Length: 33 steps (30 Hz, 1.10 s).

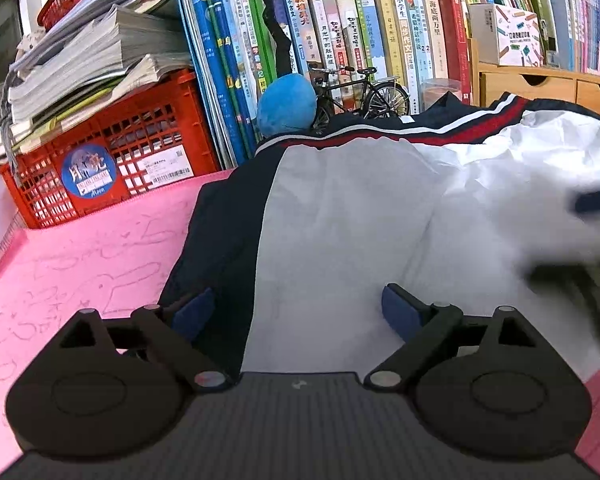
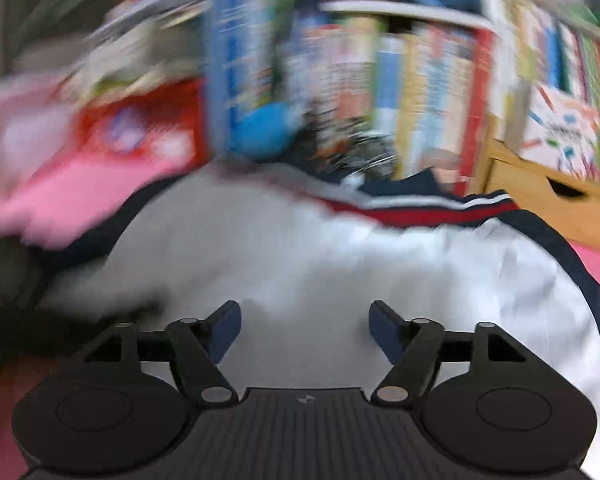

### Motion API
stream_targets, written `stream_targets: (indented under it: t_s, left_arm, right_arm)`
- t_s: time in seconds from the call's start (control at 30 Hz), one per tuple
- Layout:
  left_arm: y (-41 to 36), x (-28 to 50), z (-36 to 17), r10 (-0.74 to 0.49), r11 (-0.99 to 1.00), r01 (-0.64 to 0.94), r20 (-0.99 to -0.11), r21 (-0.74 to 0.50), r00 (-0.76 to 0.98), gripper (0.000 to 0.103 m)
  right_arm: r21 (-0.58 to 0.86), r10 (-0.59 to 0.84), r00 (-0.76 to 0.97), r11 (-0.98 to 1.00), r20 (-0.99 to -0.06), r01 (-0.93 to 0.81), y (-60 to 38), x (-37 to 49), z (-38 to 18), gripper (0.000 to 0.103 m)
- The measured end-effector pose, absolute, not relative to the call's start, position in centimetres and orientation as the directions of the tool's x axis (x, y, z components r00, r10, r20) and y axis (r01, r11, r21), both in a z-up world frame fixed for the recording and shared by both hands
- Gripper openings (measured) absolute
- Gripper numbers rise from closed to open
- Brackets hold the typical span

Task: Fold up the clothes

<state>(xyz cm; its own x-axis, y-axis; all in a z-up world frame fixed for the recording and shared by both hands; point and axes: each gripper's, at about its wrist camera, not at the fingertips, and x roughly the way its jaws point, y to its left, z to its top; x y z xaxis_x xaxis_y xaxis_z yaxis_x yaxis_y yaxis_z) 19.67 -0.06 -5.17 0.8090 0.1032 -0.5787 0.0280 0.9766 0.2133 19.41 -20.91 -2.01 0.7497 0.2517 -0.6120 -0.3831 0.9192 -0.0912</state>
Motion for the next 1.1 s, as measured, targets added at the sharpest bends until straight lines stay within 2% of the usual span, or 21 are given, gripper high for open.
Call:
stream_targets:
  t_s: [0.1, 0.17, 0.23, 0.27, 0.33, 0.4, 0.47, 0.53, 0.63, 0.7, 0.8, 0.87, 0.97, 1.0, 1.03, 1.07, 1.1]
  left_arm:
    - [0.2, 19.1, -5.4, 0.209, 0.928, -0.003, -0.515, 0.371, 0.832, 0.098]
    - [0.9, 18.8, -6.0, 0.295, 0.867, -0.038, -0.451, 0.496, 0.842, 0.1]
    - [2.4, 18.5, -6.1, 0.321, 0.844, -0.05, -0.428, 0.534, 0.845, 0.1]
    - [3.0, 18.3, -5.9, 0.32, 0.845, -0.05, -0.428, 0.533, 0.845, 0.1]
    - [3.5, 17.9, -5.3, 0.344, 0.833, -0.071, -0.412, 0.549, 0.844, 0.098]
    - [3.3, 16.8, -4.2, 0.334, 0.849, -0.086, -0.404, 0.522, 0.852, 0.094]
    - [2.5, 15.4, -2.9, 0.248, 0.893, -0.043, -0.41, 0.449, 0.878, 0.094]
    - [1.4, 14.6, -2.4, 0.139, 0.93, 0.039, -0.448, 0.366, 0.883, 0.095]
    - [-0.8, 14.7, -3.5, 0.071, 0.933, 0.119, -0.497, 0.34, 0.865, 0.095]
    - [-1.7, 15.4, -5.0, 0.116, 0.912, 0.115, -0.517, 0.393, 0.848, 0.096]
    - [-1.1, 15.6, -5.8, 0.129, 0.92, 0.091, -0.514, 0.381, 0.848, 0.102]
    - [-0.3, 15.7, -5.7, 0.111, 0.936, 0.094, -0.536, 0.34, 0.837, 0.103]
    - [0.1, 15.9, -5.7, 0.102, 0.941, 0.098, -0.546, 0.325, 0.832, 0.103]
    - [-0.1, 15.8, -5.7, 0.107, 0.937, 0.097, -0.541, 0.335, 0.834, 0.103]
    - [-0.3, 15.7, -5.7, 0.116, 0.932, 0.095, -0.535, 0.35, 0.837, 0.103]
    - [-0.6, 15.6, -5.8, 0.125, 0.926, 0.092, -0.528, 0.366, 0.84, 0.103]
    - [-0.8, 15.5, -5.8, 0.133, 0.92, 0.091, -0.522, 0.38, 0.843, 0.103]
  right_arm:
    - [-0.219, 0.121, 0.802, 0.928, -0.585, -0.3, -24.0, 16.1, -2.7, 0.078]
    - [-0.216, -0.022, 0.801, 0.967, -0.599, -0.135, -29.0, 15.7, -2.6, 0.077]
    - [-0.201, -0.187, 0.78, 0.976, -0.597, 0.08, -35.0, 15.4, -2.7, 0.079]
    - [-0.156, -0.217, 0.77, 0.976, -0.6, 0.154, -37.3, 15.1, -2.3, 0.085]
    - [-0.024, -0.188, 0.772, 0.976, -0.608, 0.218, -40.2, 14.0, -1.1, 0.083]
    - [0.037, -0.159, 0.809, 0.975, -0.566, 0.218, -40.5, 12.9, -0.2, 0.081]
    - [0.05, -0.1, 0.853, 0.988, -0.513, 0.147, -38.5, 12.4, 0.4, 0.081]
    - [0.093, 0.018, 0.871, 0.995, -0.491, 0.032, -35.7, 12.8, 0.5, 0.08]
    - [0.16, 0.224, 0.84, 0.973, -0.494, -0.165, -30.4, 14.1, 0.2, 0.074]
    - [0.167, 0.305, 0.803, 0.952, -0.512, -0.255, -27.3, 15.1, -0.3, 0.071]
    - [0.075, 0.292, 0.78, 0.95, -0.554, -0.303, -24.1, 16.4, -1.3, 0.07]
    - [0.02, 0.225, 0.787, 0.965, -0.574, -0.262, -24.5, 17.3, -1.9, 0.072]
    - [0.048, 0.065, 0.797, 0.998, -0.6, -0.045, -30.1, 18.4, -2.5, 0.07]
    - [0.031, -0.018, 0.8, 0.999, -0.599, 0.045, -32.0, 18.8, -2.7, 0.065]
    - [-0.006, -0.122, 0.793, 0.989, -0.597, 0.148, -33.5, 19.0, -2.6, 0.064]
    - [-0.058, -0.244, 0.766, 0.963, -0.595, 0.262, -34.7, 19.0, -2.4, 0.07]
    - [-0.095, -0.348, 0.734, 0.926, -0.583, 0.365, -35.6, 19.0, -2.0, 0.072]
